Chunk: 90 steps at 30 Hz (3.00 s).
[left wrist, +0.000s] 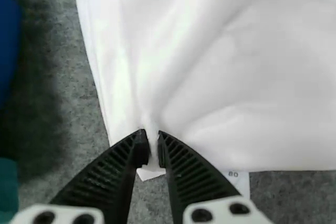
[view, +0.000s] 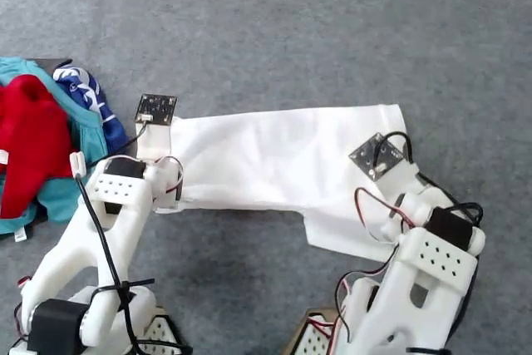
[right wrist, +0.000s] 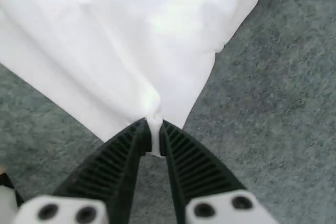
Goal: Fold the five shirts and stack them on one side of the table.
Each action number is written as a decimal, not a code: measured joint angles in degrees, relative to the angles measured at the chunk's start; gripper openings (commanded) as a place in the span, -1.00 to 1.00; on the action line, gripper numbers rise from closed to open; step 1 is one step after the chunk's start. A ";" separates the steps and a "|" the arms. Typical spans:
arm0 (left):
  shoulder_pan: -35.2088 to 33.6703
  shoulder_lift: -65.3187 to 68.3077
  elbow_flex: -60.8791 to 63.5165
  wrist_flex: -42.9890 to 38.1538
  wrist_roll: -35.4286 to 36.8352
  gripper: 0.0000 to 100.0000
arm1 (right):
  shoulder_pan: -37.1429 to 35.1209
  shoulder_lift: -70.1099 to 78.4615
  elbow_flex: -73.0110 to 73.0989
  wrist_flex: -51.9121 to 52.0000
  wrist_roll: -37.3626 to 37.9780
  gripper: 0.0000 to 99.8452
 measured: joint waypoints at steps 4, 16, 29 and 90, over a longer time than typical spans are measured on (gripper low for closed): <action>0.09 0.00 0.00 0.35 -2.46 -0.94 | 0.09 0.00 2.02 0.00 0.00 -0.97; -4.48 0.00 -7.74 14.95 -10.90 -0.49 | 0.18 0.00 2.37 1.14 3.08 -0.66; -6.42 0.00 -20.66 16.00 1.32 -0.95 | -10.55 0.00 -4.75 2.81 -6.86 -0.97; -1.67 47.82 -47.47 1.14 12.31 -0.93 | -19.69 32.70 -4.22 -9.41 -17.41 -0.97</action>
